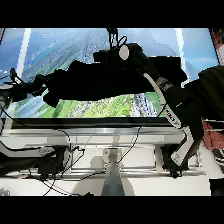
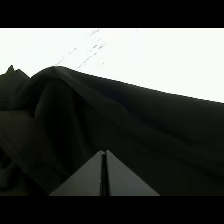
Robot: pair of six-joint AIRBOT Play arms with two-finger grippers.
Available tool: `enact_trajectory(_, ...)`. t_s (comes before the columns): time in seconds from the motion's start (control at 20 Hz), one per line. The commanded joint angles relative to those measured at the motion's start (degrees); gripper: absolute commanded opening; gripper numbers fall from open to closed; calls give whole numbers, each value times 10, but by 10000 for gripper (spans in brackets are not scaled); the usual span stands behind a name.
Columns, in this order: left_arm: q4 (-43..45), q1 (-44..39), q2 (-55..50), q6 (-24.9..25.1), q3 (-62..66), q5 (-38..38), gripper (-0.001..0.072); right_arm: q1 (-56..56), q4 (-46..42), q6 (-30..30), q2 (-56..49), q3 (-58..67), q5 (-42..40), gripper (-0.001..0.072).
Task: Fold the clothes and pants, and hang the long-sleeved shirts on hangers.
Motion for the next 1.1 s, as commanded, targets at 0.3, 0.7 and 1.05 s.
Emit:
enact_trajectory(0.3,-73,-59,-33,71,41,139,10,0,-19,-1,0,0,-1,19)
enact_trajectory(0.7,118,-46,156,-45,95,-101,7,0,-31,0,0,0,4,18)
enact_trajectory(1.05,351,-35,220,-151,4,-280,8,0,-31,0,0,0,5,18)
